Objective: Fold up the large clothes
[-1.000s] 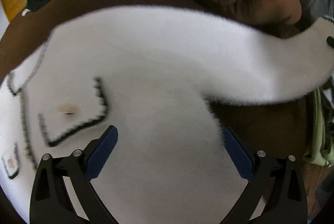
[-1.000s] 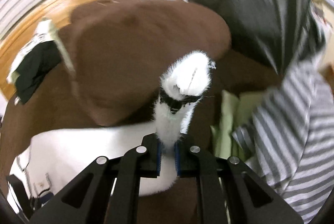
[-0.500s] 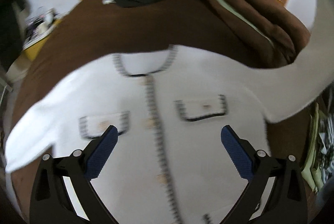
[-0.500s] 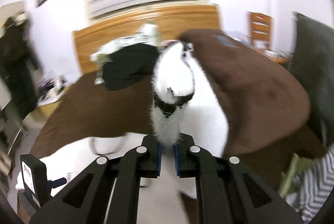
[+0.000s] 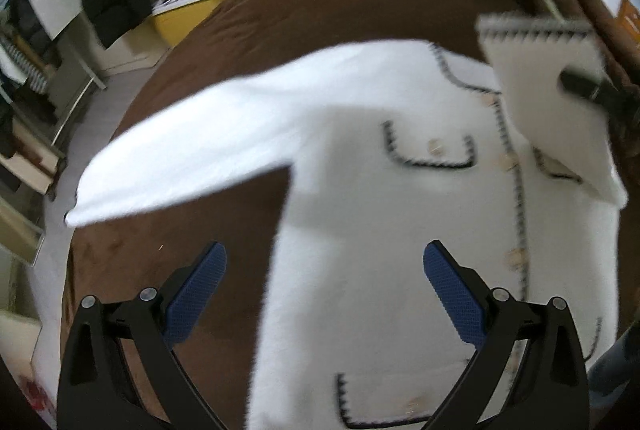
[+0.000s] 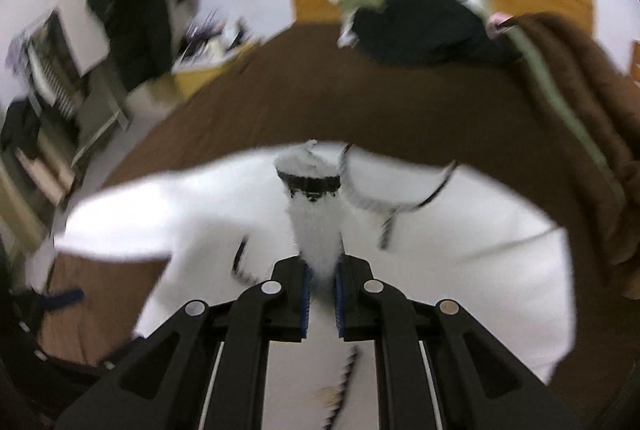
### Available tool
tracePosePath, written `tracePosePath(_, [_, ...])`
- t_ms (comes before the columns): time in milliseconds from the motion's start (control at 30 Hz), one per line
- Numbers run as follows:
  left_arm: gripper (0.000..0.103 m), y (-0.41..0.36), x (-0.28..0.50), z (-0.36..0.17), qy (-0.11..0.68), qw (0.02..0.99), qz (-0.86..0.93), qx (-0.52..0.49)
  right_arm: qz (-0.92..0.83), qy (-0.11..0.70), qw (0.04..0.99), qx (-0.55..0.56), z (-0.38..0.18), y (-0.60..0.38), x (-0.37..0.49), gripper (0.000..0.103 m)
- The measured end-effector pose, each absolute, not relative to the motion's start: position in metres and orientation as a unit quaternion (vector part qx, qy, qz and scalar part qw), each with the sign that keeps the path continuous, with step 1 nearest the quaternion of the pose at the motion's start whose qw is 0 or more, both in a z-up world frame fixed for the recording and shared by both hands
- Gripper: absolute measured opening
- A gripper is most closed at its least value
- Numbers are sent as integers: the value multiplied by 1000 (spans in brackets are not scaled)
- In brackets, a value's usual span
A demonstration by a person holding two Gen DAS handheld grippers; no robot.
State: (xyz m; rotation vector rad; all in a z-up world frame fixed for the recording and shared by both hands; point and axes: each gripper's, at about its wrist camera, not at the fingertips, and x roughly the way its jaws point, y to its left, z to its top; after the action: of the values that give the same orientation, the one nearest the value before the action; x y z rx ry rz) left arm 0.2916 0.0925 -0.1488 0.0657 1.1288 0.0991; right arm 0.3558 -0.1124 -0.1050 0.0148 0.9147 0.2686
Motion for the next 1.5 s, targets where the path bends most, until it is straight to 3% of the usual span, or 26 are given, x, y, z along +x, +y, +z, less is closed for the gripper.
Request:
tracePosePath(333, [97, 117, 267, -193, 549, 831, 93, 6, 165, 502, 849, -8, -199, -63, 354, 10])
tracePosePath(667, [97, 122, 261, -210, 547, 832, 90, 0, 157, 504, 849, 1, -221, -62, 347, 12])
tracePosePath(733, [97, 123, 259, -211, 550, 830, 91, -1, 164, 508, 846, 11, -220, -66, 348, 20])
tracePosePath(800, [97, 124, 258, -207, 551, 829, 93, -2, 184, 517, 836, 23, -215, -67, 349, 42])
tracePosePath(867, [97, 123, 258, -200, 549, 831, 93, -7, 189, 522, 831, 27, -199, -74, 341, 51])
tracePosePath(1100, [97, 84, 275, -175, 540, 840, 51, 17, 136, 504, 850, 74, -136, -170, 304, 69])
tracePosePath(1267, [97, 31, 303, -172, 527, 849, -14, 33, 53, 508, 857, 66, -134, -257, 312, 70])
tracePosePath(1400, [97, -19, 330, -185, 519, 852, -59, 37, 26, 506, 858, 87, -148, -302, 328, 56])
tracePosePath(1500, [97, -46, 345, -201, 521, 849, -76, 46, 14, 506, 859, 82, -160, -316, 336, 53])
